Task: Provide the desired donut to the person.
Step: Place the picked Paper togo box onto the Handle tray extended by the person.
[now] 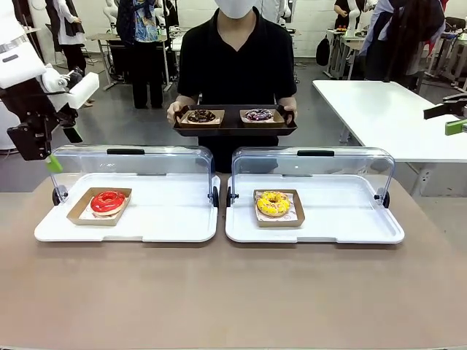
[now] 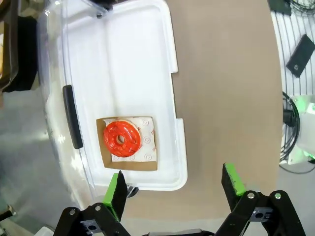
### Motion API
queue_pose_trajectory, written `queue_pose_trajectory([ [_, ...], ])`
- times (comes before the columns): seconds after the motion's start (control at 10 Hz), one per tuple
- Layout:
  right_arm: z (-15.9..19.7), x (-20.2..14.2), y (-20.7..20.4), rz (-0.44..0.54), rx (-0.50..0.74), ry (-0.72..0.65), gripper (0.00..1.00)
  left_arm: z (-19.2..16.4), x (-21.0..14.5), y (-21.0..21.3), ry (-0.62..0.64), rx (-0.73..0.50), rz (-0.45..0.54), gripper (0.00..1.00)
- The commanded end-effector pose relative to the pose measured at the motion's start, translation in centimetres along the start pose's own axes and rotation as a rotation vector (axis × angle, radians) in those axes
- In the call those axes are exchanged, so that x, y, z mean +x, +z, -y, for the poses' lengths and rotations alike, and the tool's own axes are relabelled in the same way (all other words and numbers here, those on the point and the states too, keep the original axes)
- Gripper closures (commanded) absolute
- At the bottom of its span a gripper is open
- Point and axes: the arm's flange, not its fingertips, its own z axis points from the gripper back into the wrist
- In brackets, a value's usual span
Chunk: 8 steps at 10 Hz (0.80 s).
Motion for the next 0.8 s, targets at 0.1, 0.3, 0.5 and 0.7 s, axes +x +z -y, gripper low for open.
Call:
queue_pose_trajectory([
  [0.1, -0.1, 0.1, -0.1, 0.006, 0.008, 0.001, 0.00, -1.6, -9.4, 1.4, 0.059, 0.008, 0.496, 0.00],
  [0.3, -0.1, 0.1, -0.1, 0.006, 0.008, 0.001, 0.00, -1.5, -16.0, 2.0, 0.053, 0.045, 0.778, 0.00],
  [0.5, -0.1, 0.1, -0.1, 0.006, 0.008, 0.001, 0.00, -0.1, -21.4, 1.6, 0.092, 0.083, 0.956, 0.00],
  [0.7, -0.1, 0.1, -0.1, 0.006, 0.008, 0.001, 0.00, 0.1, -24.8, 1.4, 0.137, 0.096, 1.002, 0.00],
])
